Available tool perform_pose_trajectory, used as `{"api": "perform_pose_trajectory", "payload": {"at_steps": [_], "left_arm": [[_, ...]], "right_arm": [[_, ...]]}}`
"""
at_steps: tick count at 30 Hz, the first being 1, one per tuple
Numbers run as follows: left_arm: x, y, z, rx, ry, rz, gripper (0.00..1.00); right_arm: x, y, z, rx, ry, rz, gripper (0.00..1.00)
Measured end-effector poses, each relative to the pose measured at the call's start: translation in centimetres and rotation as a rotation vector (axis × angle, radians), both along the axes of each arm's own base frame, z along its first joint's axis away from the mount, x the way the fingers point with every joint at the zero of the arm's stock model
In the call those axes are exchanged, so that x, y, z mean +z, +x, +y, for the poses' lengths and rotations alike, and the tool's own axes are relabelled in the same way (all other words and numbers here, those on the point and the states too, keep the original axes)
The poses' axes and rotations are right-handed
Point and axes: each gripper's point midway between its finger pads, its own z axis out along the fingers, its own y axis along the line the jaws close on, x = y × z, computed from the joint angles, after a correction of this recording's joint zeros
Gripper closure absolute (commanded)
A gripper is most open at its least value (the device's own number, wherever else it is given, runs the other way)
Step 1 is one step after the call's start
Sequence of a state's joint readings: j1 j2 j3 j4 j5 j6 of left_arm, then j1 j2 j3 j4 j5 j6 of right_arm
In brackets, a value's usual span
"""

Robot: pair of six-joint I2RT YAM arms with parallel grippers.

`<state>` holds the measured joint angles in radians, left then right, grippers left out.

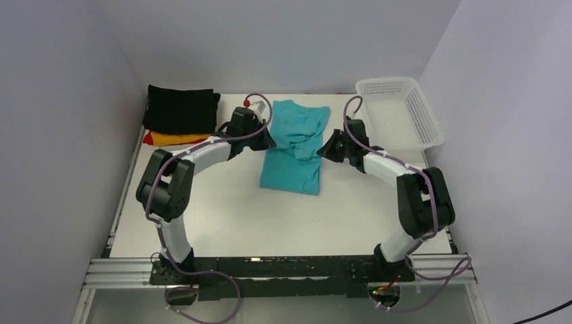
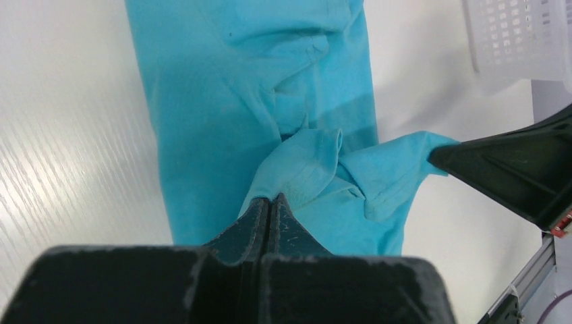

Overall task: Fold and stack the t-shirts
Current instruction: Fold the folded rectangular tshirt in 1/3 of the way, then grab one side of the 2/3 rectangular tshirt with both arms

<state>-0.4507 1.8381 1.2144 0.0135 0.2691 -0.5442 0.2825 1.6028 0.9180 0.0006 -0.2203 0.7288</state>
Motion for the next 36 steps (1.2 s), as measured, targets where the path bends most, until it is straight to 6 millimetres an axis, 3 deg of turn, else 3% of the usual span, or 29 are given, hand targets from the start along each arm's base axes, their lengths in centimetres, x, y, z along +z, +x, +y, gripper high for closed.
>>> {"api": "perform_pose_trajectory", "payload": {"at_steps": [6,9,12,14,16,17,22,25,29,32,36], "left_arm": [[-0.3,2.1,-0.3,-0.004,0.028,-0.003,0.99],[-1.2,2.9,-0.4,-0.003,0.04,0.012,0.85],[-2.5,3.2,-0.1,-0.003,0.067,0.04,0.61],[-3.0,3.7,0.0,0.0,0.08,0.052,0.44],[-3.0,4.3,0.1,0.003,0.088,0.055,0.08],[-2.9,4.4,0.3,0.009,0.085,0.056,0.01],[-1.6,4.6,1.2,0.027,0.097,0.028,0.0],[0.1,3.0,2.5,0.047,0.096,0.005,0.01],[1.4,-0.6,3.9,0.056,0.075,-0.005,0.01],[0.5,-3.8,4.7,0.054,0.053,0.025,0.01],[-3.2,-8.1,5.5,0.04,0.057,0.123,0.05]], "right_arm": [[-1.6,2.5,-0.3,0.013,0.002,0.025,0.97],[-2.2,3.5,-0.3,0.019,0.005,0.032,0.92],[-3.0,4.2,-0.3,0.022,0.0,0.044,0.74],[-3.4,4.9,-0.3,0.019,-0.003,0.051,0.46],[-3.7,5.7,-0.4,0.017,-0.004,0.053,0.19],[-3.7,6.2,-0.5,0.021,-0.013,0.05,0.03],[-2.5,7.2,-1.1,0.028,-0.055,0.01,0.0],[-1.9,5.8,-1.6,0.027,-0.07,0.0,0.0],[-1.5,1.2,-2.3,0.039,-0.073,0.007,0.0],[-2.1,-2.5,-2.2,0.07,-0.057,0.032,0.03],[-3.6,-7.1,-1.7,0.114,-0.044,0.091,0.12]]}}
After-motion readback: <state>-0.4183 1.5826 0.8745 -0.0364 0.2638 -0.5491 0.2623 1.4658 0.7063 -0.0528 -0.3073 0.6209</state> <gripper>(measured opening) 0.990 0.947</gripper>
